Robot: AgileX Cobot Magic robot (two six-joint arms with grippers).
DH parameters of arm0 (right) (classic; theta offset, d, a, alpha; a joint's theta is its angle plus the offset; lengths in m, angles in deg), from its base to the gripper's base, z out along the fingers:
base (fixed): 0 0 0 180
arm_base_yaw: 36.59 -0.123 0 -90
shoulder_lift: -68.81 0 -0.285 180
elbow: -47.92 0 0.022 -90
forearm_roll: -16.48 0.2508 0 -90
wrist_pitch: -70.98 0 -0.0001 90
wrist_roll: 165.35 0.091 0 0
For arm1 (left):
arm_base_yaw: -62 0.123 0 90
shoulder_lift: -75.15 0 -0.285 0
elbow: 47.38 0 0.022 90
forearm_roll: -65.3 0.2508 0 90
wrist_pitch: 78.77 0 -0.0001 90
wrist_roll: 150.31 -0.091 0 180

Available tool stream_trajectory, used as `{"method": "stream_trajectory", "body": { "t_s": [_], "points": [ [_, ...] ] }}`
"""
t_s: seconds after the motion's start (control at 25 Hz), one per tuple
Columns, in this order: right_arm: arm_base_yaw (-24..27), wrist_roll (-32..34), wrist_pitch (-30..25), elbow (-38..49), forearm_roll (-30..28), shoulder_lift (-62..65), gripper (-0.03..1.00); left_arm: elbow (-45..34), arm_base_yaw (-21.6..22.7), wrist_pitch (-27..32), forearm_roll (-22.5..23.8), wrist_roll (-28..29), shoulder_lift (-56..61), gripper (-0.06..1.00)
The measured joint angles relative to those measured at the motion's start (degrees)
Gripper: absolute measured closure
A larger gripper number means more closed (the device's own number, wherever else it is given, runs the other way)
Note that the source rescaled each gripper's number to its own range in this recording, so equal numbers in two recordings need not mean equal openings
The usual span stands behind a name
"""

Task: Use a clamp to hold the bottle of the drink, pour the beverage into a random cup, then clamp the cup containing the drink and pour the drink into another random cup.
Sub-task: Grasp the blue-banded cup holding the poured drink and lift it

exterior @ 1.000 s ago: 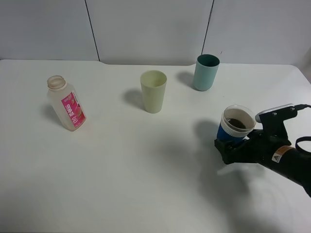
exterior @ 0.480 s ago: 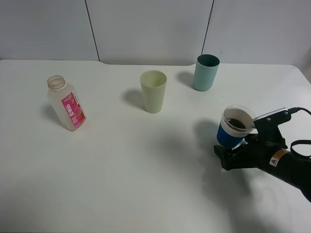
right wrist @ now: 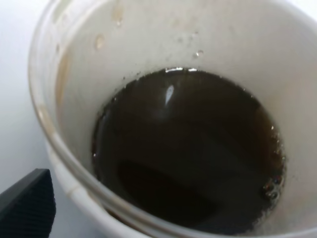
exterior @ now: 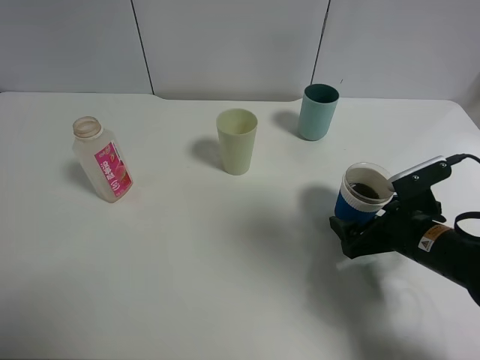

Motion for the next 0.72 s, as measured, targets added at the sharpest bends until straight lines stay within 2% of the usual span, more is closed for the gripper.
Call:
{"method": "stream_trajectory", "body": {
  "t_s": [0.4, 0.6, 0.72],
  "points": [
    [0.00, -2.87, 0.00, 0.00, 0.00, 0.00, 0.31, 0.00, 0.00, 0.00, 0.00, 0.00, 0.00, -0.06],
    [0.00, -5.59, 0.00, 0.00, 0.00, 0.00, 0.47, 0.00, 0.00, 0.00, 0.00, 0.00, 0.00, -0.06],
    [0.00, -6.60, 0.00, 0.00, 0.00, 0.00, 0.50, 0.00, 0.00, 0.00, 0.00, 0.00, 0.00, -0.06]
  ]
}}
